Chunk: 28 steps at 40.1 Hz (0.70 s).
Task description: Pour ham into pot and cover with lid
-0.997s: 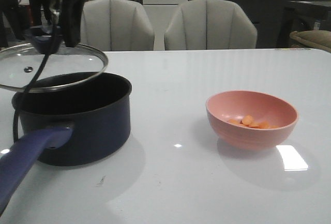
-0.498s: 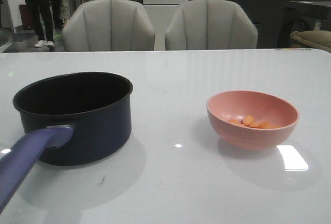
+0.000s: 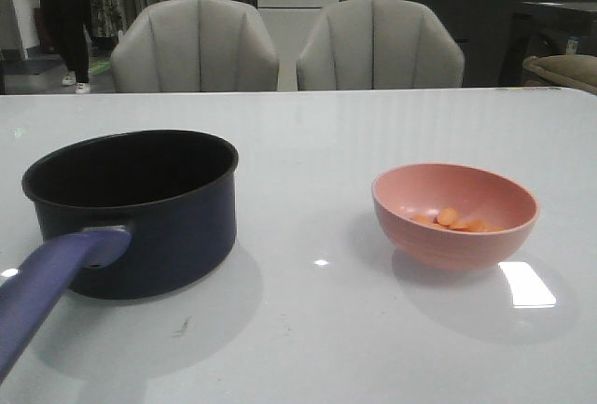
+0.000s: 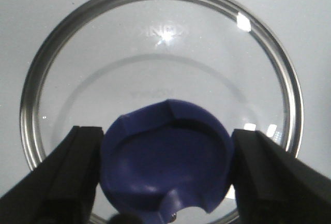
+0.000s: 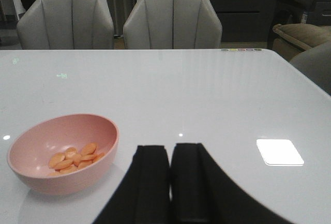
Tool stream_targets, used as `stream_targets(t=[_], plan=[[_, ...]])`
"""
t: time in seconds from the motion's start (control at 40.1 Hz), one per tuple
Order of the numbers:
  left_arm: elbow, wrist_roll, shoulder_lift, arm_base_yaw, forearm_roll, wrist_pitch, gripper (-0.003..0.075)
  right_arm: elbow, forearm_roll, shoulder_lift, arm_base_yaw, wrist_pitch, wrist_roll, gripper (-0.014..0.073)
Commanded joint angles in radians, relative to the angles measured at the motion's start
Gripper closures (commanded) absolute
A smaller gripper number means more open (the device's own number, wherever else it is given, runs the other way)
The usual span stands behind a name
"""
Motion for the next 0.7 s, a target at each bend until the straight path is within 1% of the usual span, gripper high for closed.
stream_targets(t=[0.0, 0.249, 0.324, 0.473, 0.673], plan=[[-0.019, 0.009, -0.014, 0.001, -0.037, -0.064, 0.0332, -0.006, -0.013, -0.020, -0.007, -0.076, -0.002, 0.0428], [-0.019, 0.009, 0.036, 0.001, -0.037, -0.061, 0.0324, -0.006, -0.013, -0.020, -0.007, -0.076, -0.002, 0.0428], [-0.019, 0.011, 0.043, 0.001, -0.037, -0.061, 0.0297, -0.006, -0.013, -0.020, -0.007, -0.076, -0.002, 0.0428], [-0.019, 0.011, 0.043, 0.001, -0.037, -0.063, 0.0209, -0.006, -0.013, -0.020, -0.007, -0.076, -0.002, 0.0428], [-0.019, 0.011, 0.043, 0.001, -0.037, -0.063, 0.0199, -0.006, -0.013, -0.020, -0.007, -0.076, -0.002, 0.0428]])
